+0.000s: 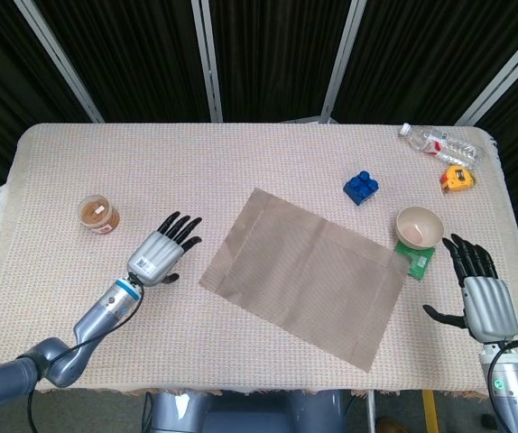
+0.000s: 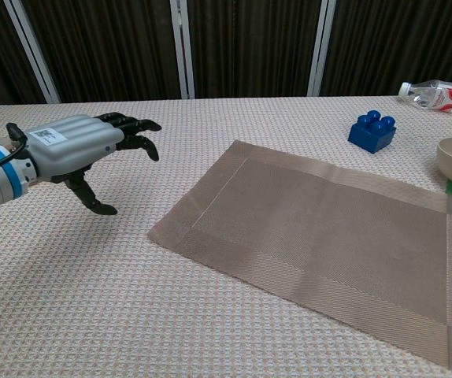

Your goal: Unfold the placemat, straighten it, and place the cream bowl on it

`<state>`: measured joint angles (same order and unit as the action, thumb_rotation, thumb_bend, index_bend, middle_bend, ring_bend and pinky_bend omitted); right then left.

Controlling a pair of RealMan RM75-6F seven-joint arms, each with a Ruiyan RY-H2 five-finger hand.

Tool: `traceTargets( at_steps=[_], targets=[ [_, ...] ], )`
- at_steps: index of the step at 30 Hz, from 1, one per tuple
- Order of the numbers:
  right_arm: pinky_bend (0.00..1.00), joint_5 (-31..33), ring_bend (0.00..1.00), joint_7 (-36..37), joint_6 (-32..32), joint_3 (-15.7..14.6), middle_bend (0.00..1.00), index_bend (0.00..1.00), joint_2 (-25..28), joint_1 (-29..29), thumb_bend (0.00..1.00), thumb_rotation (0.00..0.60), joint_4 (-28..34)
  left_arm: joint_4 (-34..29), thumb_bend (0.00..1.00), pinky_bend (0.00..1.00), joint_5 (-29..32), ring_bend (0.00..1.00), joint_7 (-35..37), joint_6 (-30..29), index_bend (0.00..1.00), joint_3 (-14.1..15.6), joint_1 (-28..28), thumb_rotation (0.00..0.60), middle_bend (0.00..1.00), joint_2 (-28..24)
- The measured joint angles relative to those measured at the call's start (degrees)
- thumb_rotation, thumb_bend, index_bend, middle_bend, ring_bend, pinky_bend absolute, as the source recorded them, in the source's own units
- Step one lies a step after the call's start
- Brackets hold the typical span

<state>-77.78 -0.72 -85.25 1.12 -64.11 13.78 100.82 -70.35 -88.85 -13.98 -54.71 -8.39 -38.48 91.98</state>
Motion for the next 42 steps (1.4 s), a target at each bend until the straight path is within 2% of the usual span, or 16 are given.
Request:
traceTargets(
  at_steps=[10,20,24,28,37,42],
  targets=[
    [0.00,1.13,0.00,-0.09,0.89,1.41,0.00,0.00,-0.69,-0.29,0.00,0.600,-1.16,15.65,0.17,0.00,-2.87,0.00,8.39,0.98,0.24,1.29,-4.79,0.600,0.00,9.56],
    [0.00,1.14,0.00,0.57,0.89,2.42,0.00,0.00,-0.69,-0.87,0.00,0.600,-1.55,24.10,0.19,0.00,-4.26,0.00,12.60,0.73,0.24,3.07,-7.03,0.600,0.00,15.72],
    [0.00,0.73,0.00,1.08,0.86,2.73,0.00,0.00,-0.46,-1.23,0.00,0.600,-1.64,26.09,0.27,0.00,-4.23,0.00,13.79,0.09,0.26,3.38,-7.54,0.600,0.00,17.32],
    [0.00,0.26,0.00,1.44,0.79,2.99,0.00,0.00,-0.26,-1.53,0.00,0.600,-1.61,26.59,0.28,0.00,-4.46,0.00,14.28,-0.54,0.26,4.00,-7.96,0.600,0.00,17.78],
    [0.00,-0.79,0.00,2.02,0.41,3.63,0.00,0.00,0.31,-2.30,0.00,0.600,-1.07,25.31,0.34,0.00,-4.50,0.00,13.52,-1.24,0.29,4.94,-8.26,0.600,0.00,17.67],
    [0.00,-1.03,0.00,2.32,0.47,3.93,0.00,0.00,0.49,-2.55,0.00,0.600,-0.93,24.30,0.41,0.00,-4.25,0.00,12.98,-1.41,0.32,5.12,-8.43,0.600,0.00,17.38]
  ],
)
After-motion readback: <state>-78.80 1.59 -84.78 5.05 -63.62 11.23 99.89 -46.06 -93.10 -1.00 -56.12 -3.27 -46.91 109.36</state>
